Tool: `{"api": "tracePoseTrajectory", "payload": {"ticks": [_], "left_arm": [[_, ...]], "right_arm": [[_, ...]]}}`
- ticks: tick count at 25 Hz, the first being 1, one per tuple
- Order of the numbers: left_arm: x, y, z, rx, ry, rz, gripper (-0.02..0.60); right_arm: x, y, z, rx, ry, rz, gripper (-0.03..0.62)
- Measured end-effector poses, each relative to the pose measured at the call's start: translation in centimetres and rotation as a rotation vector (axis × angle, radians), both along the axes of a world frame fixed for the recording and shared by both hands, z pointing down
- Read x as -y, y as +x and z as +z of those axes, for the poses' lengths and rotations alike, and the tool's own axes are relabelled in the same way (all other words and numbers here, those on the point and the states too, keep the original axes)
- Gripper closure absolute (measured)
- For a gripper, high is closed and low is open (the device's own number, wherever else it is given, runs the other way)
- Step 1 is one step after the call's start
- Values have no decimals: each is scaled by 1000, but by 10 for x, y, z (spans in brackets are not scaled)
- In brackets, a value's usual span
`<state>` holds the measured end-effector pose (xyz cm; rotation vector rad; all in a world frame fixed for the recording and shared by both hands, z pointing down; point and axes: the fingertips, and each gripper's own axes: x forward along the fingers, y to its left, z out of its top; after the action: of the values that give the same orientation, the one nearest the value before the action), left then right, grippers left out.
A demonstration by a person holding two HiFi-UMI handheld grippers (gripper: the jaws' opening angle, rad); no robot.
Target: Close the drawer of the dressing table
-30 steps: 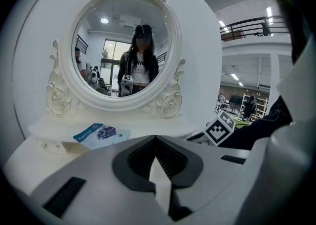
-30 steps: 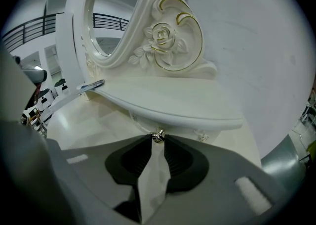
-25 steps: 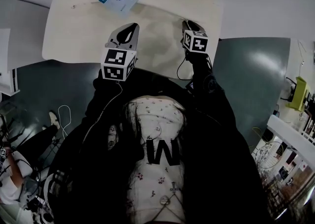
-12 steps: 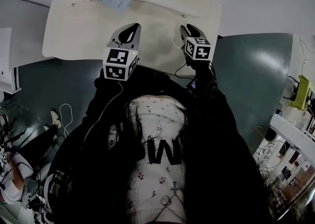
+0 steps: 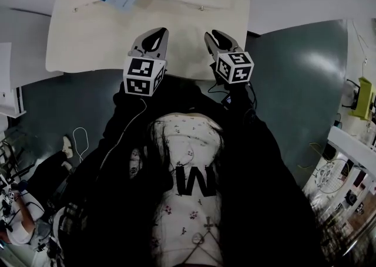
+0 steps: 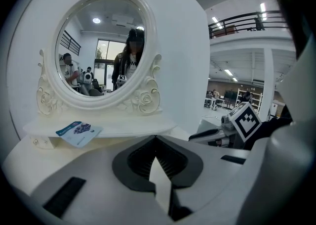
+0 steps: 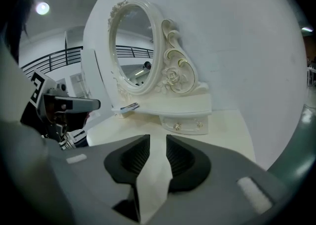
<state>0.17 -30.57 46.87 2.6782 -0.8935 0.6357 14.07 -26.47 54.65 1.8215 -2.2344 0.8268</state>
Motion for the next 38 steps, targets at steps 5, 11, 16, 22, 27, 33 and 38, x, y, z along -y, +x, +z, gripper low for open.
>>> {"api": "tracePoseTrajectory", "payload": {"ticks": [5, 11, 16, 22, 27, 33, 38], "left_arm": [[-30, 18, 1, 1, 10, 3, 581], [-73, 28, -6, -12, 30, -48, 581], [-114, 29, -5, -20, 36, -110, 581], [-162, 22, -14, -45, 71, -204, 581], [-186, -3, -15, -28, 73, -288, 581], [-204, -31, -16, -2, 75, -348, 581], [-215, -48, -17, 18, 69, -369, 581]], "right_arm": [[-27, 0, -27, 33, 71, -29, 482], [-69, -2, -54, 27, 135, -114, 482], [-108, -5, -65, 27, 162, -185, 482], [-141, -18, -68, 35, 185, -306, 484], [-155, -41, -66, 50, 182, -392, 484], [-170, -73, -68, 76, 190, -462, 485], [-174, -93, -68, 97, 185, -478, 485]]}}
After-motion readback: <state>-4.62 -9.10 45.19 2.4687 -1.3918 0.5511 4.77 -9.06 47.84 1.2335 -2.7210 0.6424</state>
